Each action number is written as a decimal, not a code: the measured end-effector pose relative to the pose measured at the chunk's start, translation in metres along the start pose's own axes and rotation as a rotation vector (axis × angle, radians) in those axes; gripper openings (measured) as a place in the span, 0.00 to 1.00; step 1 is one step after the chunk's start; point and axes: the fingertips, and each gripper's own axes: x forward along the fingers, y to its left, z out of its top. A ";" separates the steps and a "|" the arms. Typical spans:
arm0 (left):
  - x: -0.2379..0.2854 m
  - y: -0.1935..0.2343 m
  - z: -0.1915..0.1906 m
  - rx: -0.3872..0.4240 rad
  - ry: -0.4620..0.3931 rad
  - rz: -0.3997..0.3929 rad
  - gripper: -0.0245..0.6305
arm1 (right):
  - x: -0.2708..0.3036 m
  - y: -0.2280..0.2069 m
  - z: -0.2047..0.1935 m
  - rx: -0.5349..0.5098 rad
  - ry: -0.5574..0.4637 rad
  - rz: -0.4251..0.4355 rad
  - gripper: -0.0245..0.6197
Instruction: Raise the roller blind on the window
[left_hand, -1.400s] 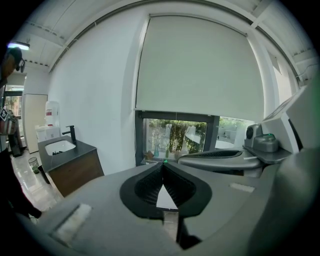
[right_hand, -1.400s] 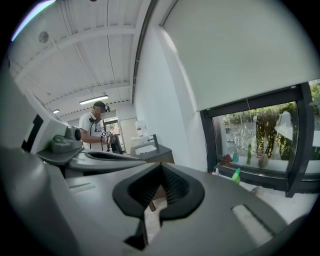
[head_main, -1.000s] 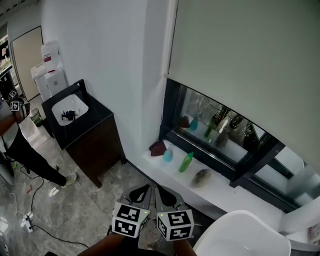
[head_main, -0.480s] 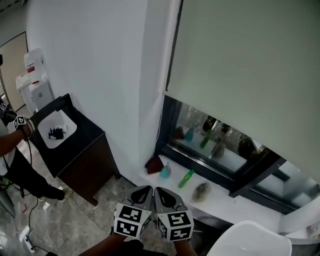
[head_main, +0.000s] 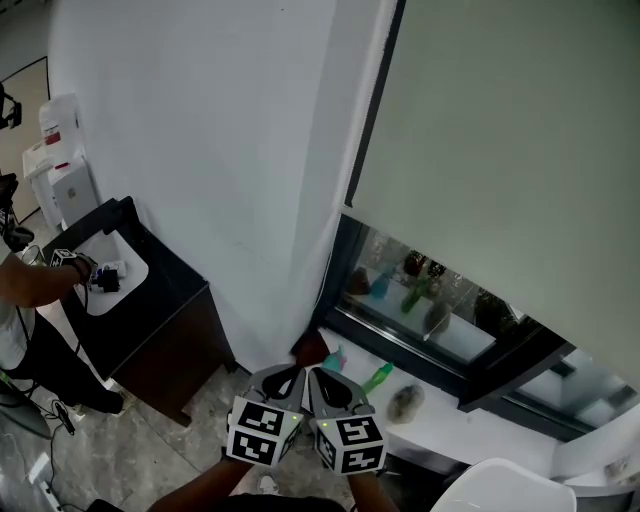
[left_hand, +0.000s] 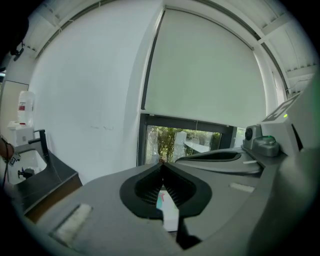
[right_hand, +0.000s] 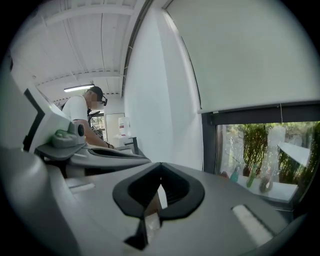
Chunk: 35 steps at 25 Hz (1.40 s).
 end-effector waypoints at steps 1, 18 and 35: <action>0.004 0.004 0.003 -0.005 -0.002 -0.001 0.05 | 0.005 -0.004 0.003 -0.005 -0.005 0.000 0.04; 0.093 0.049 0.090 -0.035 -0.093 0.083 0.05 | 0.086 -0.086 0.102 -0.182 -0.103 0.152 0.03; 0.131 0.080 0.135 -0.051 -0.159 0.275 0.05 | 0.158 -0.110 0.185 -0.249 -0.210 0.399 0.05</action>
